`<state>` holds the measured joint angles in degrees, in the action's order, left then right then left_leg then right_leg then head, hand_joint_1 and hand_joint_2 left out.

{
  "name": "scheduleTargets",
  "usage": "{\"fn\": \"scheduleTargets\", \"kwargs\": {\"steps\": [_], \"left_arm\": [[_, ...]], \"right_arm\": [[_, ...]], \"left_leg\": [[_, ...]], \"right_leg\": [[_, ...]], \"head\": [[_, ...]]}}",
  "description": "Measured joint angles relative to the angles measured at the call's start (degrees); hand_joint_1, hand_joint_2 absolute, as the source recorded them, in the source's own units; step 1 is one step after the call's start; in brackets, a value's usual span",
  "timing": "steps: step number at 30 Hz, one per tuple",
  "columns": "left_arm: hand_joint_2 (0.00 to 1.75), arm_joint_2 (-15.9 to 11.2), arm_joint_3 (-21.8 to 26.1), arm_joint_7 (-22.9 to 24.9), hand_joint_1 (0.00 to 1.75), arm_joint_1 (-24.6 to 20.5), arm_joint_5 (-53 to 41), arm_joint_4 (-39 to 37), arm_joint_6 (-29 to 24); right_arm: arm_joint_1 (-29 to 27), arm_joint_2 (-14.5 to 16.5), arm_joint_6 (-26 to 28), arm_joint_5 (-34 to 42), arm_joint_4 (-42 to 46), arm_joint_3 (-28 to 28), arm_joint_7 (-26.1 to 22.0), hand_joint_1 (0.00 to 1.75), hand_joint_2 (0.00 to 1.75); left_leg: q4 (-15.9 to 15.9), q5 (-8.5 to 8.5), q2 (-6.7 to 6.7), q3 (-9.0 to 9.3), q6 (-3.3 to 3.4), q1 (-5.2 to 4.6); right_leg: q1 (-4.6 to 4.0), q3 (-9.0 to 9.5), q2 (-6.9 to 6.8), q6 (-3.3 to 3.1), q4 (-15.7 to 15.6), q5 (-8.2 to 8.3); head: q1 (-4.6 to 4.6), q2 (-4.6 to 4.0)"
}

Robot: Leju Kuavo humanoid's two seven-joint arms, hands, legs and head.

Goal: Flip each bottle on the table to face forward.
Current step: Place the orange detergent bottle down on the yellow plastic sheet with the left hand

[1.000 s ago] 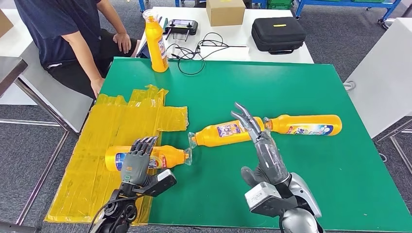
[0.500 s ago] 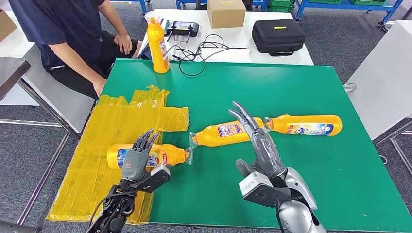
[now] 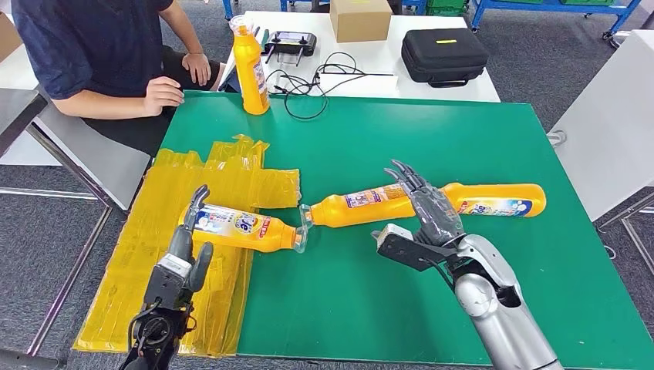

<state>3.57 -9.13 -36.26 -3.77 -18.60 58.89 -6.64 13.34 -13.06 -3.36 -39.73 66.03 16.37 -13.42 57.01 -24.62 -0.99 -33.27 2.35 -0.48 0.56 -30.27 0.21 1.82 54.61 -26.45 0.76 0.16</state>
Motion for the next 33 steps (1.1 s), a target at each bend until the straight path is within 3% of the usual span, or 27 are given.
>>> {"fn": "scheduleTargets", "kwargs": {"steps": [6, 12, 16, 26, 33], "left_arm": [[0.00, -0.6, -0.1, -1.2, 0.00, 1.3, 2.0, 4.7, 0.9], [0.00, -1.6, 0.3, -3.9, 0.00, 3.4, 11.8, 12.6, 5.4], [0.00, -2.5, 0.8, -4.0, 0.00, 4.7, 13.1, 17.2, 6.0], [0.00, -4.2, 0.1, -4.1, 0.00, 5.8, 15.2, 21.4, 4.8], [0.00, -5.3, -0.3, -4.1, 0.00, 6.4, 17.2, 23.7, 4.5]], "right_arm": [[1.0, -1.3, -0.5, -0.2, -2.6, 0.4, 0.5, 0.00, 1.75], [3.6, -6.9, -3.0, 0.9, -7.2, 2.2, 0.4, 0.00, 1.75], [4.9, -8.5, -3.0, 0.3, -9.3, 4.1, 1.0, 0.00, 1.75], [15.2, -8.0, -3.7, -2.4, -20.4, 11.1, 2.0, 0.00, 1.75], [22.0, -4.8, -3.6, -3.4, -29.2, 16.2, 1.6, 0.00, 1.75]], "left_leg": [[0.0, -0.01, 0.01, -0.06, 0.00, 0.01], [0.0, 0.00, -0.05, -0.11, 0.01, -0.02], [0.0, 0.00, -0.05, -0.12, 0.01, -0.03], [0.0, 0.04, -0.01, -0.11, 0.01, 0.00], [0.0, 0.04, 0.00, -0.12, 0.01, 0.00]], "right_leg": [[-0.01, -0.08, 0.00, 0.00, 0.0, 0.00], [0.02, -0.06, -0.04, 0.00, 0.0, 0.00], [0.03, -0.08, -0.04, 0.00, 0.0, 0.00], [-0.01, -0.08, -0.03, 0.00, 0.0, 0.00], [0.00, -0.09, -0.02, 0.00, 0.0, 0.00]], "head": [[0.02, -0.01], [-0.02, -0.01], [0.01, 0.00], [0.00, -0.01], [-0.01, -0.01]]}}
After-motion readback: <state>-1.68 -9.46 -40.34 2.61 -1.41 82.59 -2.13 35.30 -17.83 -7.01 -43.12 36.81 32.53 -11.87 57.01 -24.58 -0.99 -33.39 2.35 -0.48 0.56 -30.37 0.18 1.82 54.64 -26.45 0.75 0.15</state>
